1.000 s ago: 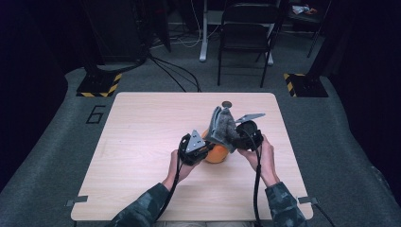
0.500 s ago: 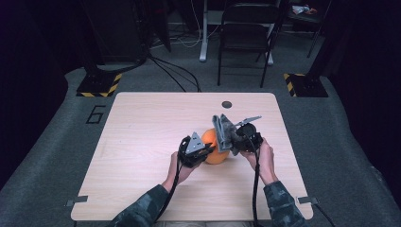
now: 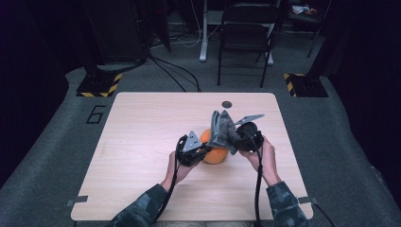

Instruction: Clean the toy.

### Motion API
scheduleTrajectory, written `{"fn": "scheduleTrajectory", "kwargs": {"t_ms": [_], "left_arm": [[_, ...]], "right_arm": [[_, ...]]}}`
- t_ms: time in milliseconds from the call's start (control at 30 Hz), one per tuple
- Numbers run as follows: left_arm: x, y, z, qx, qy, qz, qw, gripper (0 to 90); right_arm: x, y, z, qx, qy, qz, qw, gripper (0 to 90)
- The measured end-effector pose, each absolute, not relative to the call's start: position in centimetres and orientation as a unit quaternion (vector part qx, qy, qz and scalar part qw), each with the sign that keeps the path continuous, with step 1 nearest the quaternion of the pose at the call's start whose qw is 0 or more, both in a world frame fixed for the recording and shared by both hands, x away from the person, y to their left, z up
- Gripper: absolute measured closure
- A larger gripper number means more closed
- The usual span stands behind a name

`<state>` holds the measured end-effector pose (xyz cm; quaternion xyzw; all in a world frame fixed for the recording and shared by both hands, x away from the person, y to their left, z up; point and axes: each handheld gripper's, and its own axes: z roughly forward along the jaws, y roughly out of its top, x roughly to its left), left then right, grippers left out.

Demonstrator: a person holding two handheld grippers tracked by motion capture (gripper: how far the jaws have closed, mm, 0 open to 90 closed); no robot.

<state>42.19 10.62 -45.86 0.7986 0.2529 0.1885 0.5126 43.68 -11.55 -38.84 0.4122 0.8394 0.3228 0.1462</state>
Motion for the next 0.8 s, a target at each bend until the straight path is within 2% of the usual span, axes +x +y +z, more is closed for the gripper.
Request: {"fn": "scheduleTrajectory", "kwargs": {"t_ms": [167,467,567,667,800], "left_arm": [[42.3,10.8,-45.9,0.801,0.261,0.186,0.506,80.4],[42.6,11.0,-46.1,0.795,0.269,0.178,0.514,80.4],[42.6,11.1,-46.1,0.792,0.273,0.18,0.515,80.4],[42.6,11.2,-46.1,0.794,0.269,0.177,0.515,80.4],[42.4,11.0,-46.0,0.798,0.262,0.175,0.514,80.4]], "right_arm": [[43.3,-9.0,-41.1,0.395,0.861,0.283,0.149,75.4],[45.1,-12.2,-43.3,0.443,0.847,0.267,0.122,75.6],[45.7,-13.4,-44.0,0.461,0.843,0.246,0.127,75.6],[45.9,-14.5,-43.3,0.471,0.834,0.257,0.13,75.6],[45.2,-14.3,-40.7,0.461,0.82,0.313,0.132,75.7]]}}
